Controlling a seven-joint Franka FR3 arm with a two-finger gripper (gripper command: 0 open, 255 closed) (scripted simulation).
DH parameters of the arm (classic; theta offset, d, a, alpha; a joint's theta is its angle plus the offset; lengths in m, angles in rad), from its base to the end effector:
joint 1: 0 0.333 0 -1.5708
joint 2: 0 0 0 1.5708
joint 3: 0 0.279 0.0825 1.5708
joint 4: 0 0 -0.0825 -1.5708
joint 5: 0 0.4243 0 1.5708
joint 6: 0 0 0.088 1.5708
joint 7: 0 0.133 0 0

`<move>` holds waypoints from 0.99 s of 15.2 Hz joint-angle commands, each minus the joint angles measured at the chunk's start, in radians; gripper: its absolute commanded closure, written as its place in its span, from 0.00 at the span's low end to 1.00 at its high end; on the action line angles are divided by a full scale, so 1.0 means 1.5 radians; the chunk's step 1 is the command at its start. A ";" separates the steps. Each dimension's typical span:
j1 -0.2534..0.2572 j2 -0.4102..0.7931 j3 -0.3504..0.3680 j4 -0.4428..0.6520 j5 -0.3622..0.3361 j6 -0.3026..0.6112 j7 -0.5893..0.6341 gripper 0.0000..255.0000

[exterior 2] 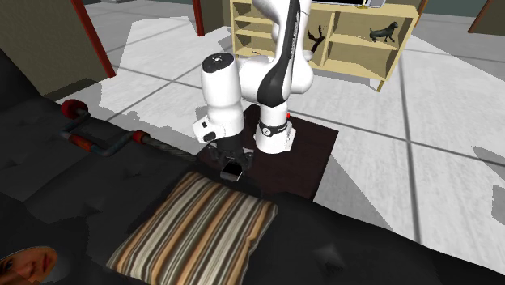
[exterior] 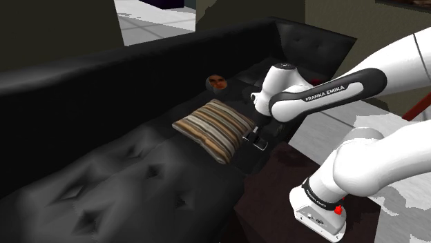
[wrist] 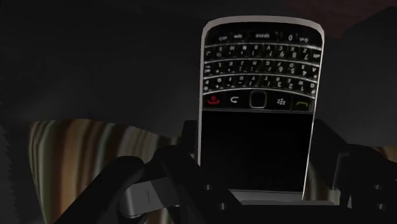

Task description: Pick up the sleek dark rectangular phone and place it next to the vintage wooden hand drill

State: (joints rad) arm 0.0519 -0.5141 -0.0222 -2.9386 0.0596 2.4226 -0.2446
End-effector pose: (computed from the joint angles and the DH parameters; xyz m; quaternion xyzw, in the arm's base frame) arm 0.3632 0.0144 0.2178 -0.9930 -0.1158 -0.0015 0.0250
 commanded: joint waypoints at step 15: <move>-0.061 -0.029 -0.068 0.097 -0.053 -0.130 -0.079 1.00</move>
State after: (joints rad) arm -0.0262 -0.5810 -0.1055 -2.8157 -0.0096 2.2278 -0.3389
